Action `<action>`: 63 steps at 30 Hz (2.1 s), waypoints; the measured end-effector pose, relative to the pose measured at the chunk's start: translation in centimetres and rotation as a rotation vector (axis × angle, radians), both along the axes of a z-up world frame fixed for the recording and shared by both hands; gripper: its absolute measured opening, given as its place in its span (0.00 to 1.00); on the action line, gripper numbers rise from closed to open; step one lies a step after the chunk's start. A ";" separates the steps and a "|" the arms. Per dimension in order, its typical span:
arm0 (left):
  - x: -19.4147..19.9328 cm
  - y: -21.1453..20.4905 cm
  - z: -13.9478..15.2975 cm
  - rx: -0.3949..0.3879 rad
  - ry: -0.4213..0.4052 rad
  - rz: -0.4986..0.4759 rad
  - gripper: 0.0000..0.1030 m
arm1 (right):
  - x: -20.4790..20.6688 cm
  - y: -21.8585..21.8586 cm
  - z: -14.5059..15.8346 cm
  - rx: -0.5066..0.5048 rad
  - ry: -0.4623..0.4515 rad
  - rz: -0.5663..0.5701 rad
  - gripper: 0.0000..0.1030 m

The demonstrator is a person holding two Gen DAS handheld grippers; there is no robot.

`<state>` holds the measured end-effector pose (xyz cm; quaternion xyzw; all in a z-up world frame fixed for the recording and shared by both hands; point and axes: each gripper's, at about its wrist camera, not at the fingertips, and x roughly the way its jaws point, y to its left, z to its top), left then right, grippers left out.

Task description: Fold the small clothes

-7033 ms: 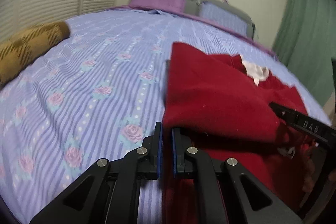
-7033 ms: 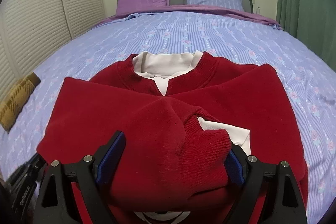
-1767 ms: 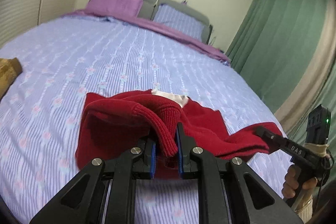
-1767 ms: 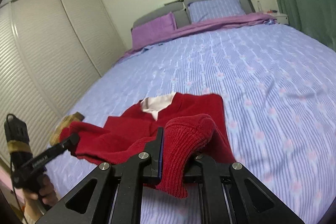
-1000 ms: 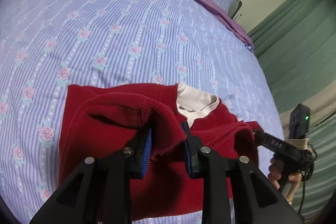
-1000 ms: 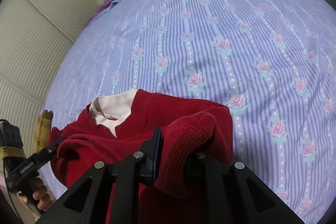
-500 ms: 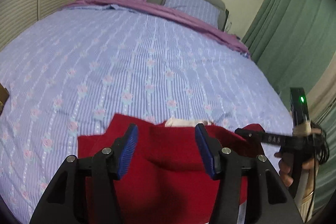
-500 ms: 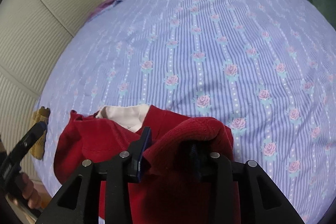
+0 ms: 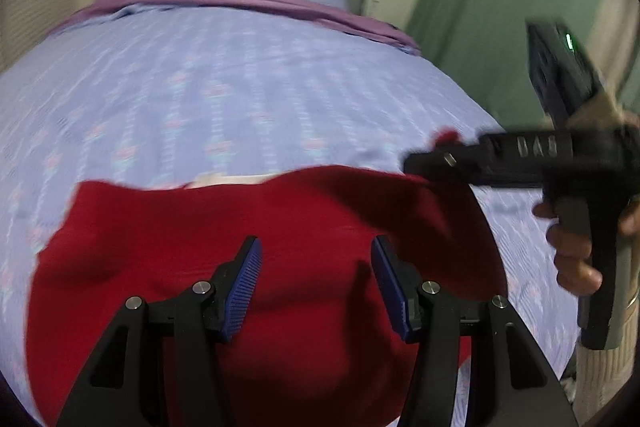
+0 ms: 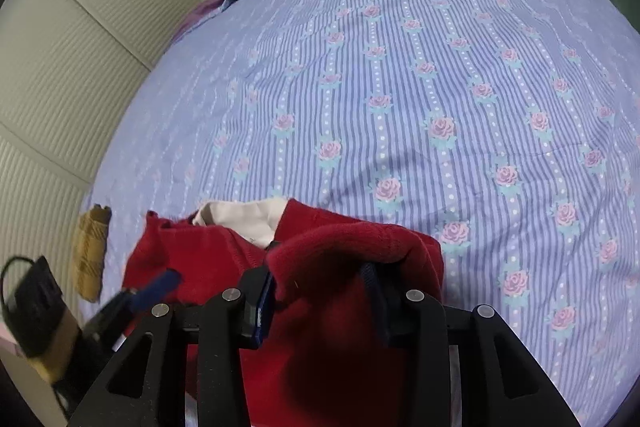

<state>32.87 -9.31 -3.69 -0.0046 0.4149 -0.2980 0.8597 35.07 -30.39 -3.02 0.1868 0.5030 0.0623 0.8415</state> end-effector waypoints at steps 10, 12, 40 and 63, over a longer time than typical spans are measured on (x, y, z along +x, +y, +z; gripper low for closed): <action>1.9 -3.7 -0.3 -0.081 0.028 -0.002 0.53 | -0.1 1.4 0.7 -0.088 -0.012 0.031 0.38; 2.2 -4.5 -0.5 -0.035 0.008 0.012 0.53 | -0.1 1.3 0.6 -0.089 -0.015 0.035 0.38; 2.8 -5.4 -2.8 0.081 0.051 0.080 0.53 | -2.3 1.0 -0.9 -0.236 -0.052 -0.006 0.71; -7.0 6.5 1.9 0.124 -0.112 0.164 0.54 | -13.9 2.8 -1.8 -0.251 -0.131 -0.097 0.71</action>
